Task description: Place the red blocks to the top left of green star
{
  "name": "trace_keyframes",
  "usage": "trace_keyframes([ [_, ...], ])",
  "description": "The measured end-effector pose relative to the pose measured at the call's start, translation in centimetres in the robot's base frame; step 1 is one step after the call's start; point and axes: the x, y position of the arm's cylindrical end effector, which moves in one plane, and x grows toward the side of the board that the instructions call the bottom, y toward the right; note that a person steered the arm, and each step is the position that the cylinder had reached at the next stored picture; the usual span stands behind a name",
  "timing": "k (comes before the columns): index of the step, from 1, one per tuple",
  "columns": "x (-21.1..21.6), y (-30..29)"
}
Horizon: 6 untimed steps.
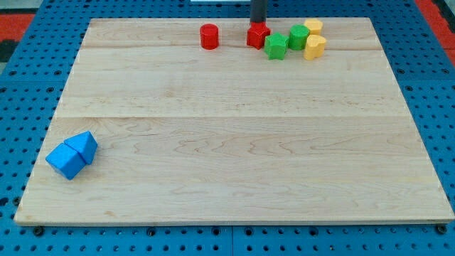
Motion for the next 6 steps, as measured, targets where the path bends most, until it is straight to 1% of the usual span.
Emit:
trace_keyframes([
  [1, -1.5, -1.8],
  [2, -1.4, -6.1],
  [3, -1.6, -14.5],
  [4, 1.9, -18.8],
  [5, 4.4, -13.0],
  [6, 4.4, -6.3],
])
